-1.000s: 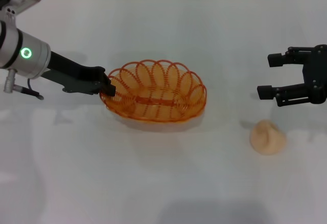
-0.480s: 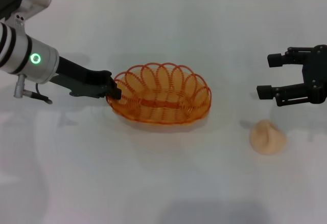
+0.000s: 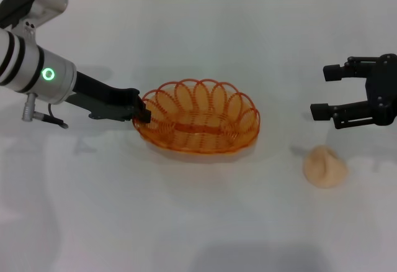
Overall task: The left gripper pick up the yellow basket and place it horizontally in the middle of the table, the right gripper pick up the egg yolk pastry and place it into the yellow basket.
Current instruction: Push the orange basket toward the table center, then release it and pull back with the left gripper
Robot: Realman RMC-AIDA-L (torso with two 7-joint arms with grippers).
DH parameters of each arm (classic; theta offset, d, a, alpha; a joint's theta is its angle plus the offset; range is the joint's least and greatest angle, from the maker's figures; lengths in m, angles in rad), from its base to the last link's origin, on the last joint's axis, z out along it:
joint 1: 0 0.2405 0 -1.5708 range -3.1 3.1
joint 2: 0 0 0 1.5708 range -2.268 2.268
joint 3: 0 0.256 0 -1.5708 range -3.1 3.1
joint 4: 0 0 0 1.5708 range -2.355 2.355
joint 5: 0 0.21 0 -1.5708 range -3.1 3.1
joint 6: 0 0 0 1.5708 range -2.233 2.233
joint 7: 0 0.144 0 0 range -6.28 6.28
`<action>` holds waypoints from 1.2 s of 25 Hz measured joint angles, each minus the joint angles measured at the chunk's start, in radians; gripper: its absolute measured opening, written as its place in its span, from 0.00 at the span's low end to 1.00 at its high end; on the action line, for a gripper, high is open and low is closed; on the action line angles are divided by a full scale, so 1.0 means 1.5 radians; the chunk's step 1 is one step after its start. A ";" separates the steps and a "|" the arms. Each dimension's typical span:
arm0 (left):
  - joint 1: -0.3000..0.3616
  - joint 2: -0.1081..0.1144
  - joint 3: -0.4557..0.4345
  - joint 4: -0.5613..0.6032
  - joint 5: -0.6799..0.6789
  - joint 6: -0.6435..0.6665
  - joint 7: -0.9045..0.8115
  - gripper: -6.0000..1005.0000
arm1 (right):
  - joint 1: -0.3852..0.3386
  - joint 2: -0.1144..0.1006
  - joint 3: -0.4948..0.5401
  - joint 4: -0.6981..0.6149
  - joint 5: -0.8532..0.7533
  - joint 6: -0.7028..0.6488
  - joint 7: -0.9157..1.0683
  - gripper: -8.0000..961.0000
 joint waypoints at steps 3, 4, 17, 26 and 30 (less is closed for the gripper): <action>-0.003 0.000 0.000 0.000 -0.003 -0.001 0.001 0.09 | 0.002 0.000 0.000 0.000 0.000 0.000 0.000 0.89; -0.004 -0.001 0.000 0.000 -0.003 -0.001 0.002 0.09 | 0.004 0.000 0.000 0.000 0.000 0.000 0.000 0.89; -0.006 -0.010 0.000 -0.001 -0.003 -0.006 0.004 0.09 | 0.007 -0.001 0.000 0.000 -0.001 0.000 0.000 0.89; -0.006 -0.011 0.000 -0.017 -0.003 -0.016 -0.001 0.09 | 0.010 -0.001 0.000 0.000 -0.001 -0.003 0.000 0.89; -0.006 -0.011 0.000 -0.018 -0.003 -0.016 0.000 0.09 | 0.011 -0.001 0.000 0.000 -0.001 -0.003 0.000 0.89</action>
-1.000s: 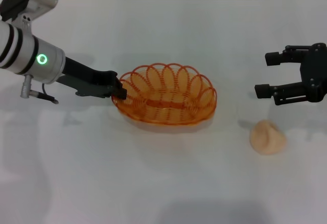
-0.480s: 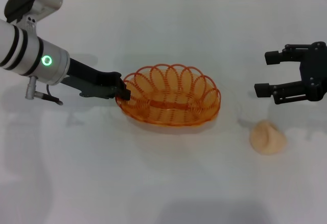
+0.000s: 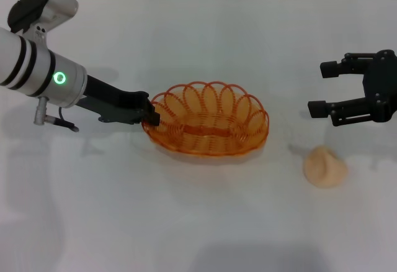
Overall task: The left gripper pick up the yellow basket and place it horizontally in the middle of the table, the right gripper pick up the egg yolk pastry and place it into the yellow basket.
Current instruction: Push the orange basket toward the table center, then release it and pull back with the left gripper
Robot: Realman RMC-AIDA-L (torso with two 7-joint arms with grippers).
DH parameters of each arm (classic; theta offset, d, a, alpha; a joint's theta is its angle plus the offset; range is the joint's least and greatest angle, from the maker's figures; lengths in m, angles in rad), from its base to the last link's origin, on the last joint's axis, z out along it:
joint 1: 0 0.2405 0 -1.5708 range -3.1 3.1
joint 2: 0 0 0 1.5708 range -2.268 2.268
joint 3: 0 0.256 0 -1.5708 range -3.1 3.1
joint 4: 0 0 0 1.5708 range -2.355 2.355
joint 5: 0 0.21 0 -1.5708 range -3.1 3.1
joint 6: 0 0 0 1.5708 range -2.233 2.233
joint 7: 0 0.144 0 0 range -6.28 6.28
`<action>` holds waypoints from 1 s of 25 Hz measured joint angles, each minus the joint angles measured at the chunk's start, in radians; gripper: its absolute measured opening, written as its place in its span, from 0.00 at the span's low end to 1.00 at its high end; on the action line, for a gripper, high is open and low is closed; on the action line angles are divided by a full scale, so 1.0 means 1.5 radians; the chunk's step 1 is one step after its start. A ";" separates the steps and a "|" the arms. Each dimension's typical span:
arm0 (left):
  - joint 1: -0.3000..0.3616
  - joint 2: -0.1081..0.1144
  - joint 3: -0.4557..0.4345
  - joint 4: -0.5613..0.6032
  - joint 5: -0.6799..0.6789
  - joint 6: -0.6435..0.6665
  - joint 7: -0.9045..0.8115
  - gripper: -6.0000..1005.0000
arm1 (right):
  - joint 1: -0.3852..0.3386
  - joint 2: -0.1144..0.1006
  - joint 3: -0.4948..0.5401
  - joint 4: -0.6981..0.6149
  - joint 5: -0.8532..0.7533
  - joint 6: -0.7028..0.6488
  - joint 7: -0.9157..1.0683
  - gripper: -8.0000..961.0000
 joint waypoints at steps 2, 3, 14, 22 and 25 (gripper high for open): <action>0.000 0.000 -0.001 0.000 -0.001 0.000 0.000 0.09 | 0.000 0.000 0.000 0.000 0.000 0.000 0.000 0.89; 0.000 0.000 -0.002 0.000 -0.001 0.000 0.000 0.09 | 0.000 0.000 0.000 0.000 -0.001 0.000 0.000 0.89; -0.007 0.001 -0.002 0.000 -0.002 0.002 -0.001 0.10 | 0.003 0.000 0.000 0.000 -0.001 0.000 -0.001 0.89; -0.006 0.002 -0.005 0.003 -0.020 0.001 0.002 0.36 | 0.003 0.000 0.002 0.000 -0.001 0.001 0.000 0.89; 0.002 0.007 -0.006 0.008 -0.041 0.001 0.006 0.45 | 0.002 0.000 0.004 0.000 -0.001 0.001 0.000 0.89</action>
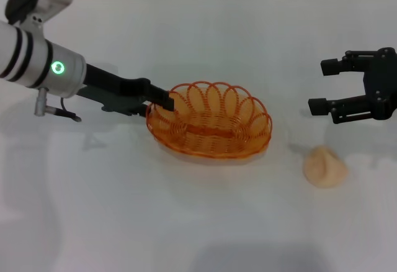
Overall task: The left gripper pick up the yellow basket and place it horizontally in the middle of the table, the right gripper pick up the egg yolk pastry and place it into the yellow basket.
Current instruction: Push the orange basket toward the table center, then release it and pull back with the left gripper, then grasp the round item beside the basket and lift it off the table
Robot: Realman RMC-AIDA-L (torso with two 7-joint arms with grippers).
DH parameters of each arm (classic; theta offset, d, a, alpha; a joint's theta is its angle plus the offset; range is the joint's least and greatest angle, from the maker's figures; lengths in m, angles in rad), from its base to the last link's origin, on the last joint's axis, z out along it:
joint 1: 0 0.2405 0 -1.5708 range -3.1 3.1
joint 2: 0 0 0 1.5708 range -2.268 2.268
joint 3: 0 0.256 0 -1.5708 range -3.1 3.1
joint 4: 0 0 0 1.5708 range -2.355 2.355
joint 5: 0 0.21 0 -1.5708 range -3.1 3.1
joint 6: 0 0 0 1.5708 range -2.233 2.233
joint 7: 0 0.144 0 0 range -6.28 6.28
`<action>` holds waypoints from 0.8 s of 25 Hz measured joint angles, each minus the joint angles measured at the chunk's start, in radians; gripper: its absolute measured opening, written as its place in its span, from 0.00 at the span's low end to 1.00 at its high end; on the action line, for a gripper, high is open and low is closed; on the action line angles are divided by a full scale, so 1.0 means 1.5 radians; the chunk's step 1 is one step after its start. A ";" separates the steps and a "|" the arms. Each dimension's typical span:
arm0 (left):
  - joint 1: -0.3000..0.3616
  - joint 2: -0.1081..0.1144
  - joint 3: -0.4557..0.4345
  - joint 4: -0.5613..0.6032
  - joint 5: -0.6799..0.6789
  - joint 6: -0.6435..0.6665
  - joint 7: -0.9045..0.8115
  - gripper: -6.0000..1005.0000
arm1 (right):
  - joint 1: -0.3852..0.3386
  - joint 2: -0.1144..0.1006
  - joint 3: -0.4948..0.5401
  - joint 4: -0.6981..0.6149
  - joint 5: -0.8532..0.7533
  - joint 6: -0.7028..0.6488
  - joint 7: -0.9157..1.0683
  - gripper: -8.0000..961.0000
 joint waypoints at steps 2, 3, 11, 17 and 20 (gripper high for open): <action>0.011 0.007 -0.001 0.010 -0.015 -0.001 0.001 0.50 | 0.000 0.000 0.000 0.000 0.000 0.000 0.000 0.89; 0.019 0.011 -0.002 0.018 -0.022 -0.001 0.001 0.52 | 0.000 0.000 0.001 0.000 0.000 0.000 0.000 0.89; 0.096 0.041 -0.012 0.107 -0.112 -0.001 0.030 0.79 | 0.000 0.000 0.002 0.000 0.000 0.002 0.002 0.89; 0.126 0.046 -0.065 0.118 -0.196 -0.001 0.141 0.88 | 0.000 0.000 0.001 0.002 0.000 0.003 0.011 0.89; 0.135 0.043 -0.091 0.117 -0.226 0.000 0.205 0.89 | 0.002 0.001 -0.002 0.006 -0.002 0.005 0.027 0.89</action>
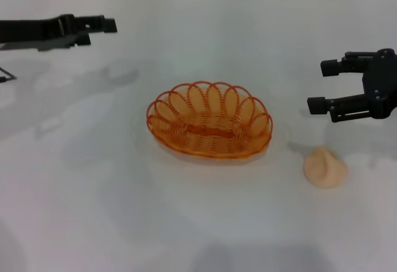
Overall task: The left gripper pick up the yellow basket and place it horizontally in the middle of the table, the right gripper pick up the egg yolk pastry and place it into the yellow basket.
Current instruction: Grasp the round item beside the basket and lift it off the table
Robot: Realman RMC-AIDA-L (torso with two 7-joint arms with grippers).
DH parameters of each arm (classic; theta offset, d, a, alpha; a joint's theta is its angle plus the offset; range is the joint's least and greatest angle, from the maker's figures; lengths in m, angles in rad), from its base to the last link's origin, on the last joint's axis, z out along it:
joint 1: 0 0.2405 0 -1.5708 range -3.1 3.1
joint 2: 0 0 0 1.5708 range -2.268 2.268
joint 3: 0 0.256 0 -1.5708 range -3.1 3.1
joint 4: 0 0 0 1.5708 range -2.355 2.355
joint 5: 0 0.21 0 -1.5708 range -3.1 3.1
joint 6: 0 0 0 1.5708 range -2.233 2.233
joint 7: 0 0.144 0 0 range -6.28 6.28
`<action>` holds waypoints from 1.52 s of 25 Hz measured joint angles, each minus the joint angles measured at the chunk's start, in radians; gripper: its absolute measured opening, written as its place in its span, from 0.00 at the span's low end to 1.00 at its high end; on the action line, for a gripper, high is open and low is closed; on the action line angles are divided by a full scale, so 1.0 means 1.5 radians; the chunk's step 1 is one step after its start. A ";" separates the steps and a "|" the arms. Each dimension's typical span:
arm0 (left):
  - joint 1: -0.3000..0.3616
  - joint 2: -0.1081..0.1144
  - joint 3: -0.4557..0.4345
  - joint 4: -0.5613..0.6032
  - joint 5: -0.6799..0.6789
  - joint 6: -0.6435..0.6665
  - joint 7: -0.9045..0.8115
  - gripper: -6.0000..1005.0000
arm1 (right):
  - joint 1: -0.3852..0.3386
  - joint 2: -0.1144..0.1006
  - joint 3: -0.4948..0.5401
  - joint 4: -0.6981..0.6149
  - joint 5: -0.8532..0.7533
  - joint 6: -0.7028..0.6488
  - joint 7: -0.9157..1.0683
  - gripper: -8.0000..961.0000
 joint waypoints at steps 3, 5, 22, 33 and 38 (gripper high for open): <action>0.007 -0.001 -0.012 0.001 -0.040 0.009 0.080 0.89 | 0.006 0.000 0.000 0.002 -0.020 0.001 0.022 0.89; 0.010 0.000 -0.012 0.003 -0.059 0.018 0.125 0.89 | 0.012 0.001 -0.002 0.002 -0.035 0.001 0.033 0.89; 0.009 0.031 -0.006 0.066 -0.042 0.290 0.305 0.89 | 0.044 0.002 -0.040 -0.052 -0.175 0.009 0.146 0.89; 0.006 0.025 0.035 0.090 -0.021 0.338 0.286 0.89 | 0.053 0.003 -0.111 -0.137 -0.303 -0.029 0.270 0.89; 0.004 0.025 0.035 0.090 -0.021 0.335 0.283 0.89 | 0.071 0.003 -0.150 -0.142 -0.357 -0.052 0.315 0.89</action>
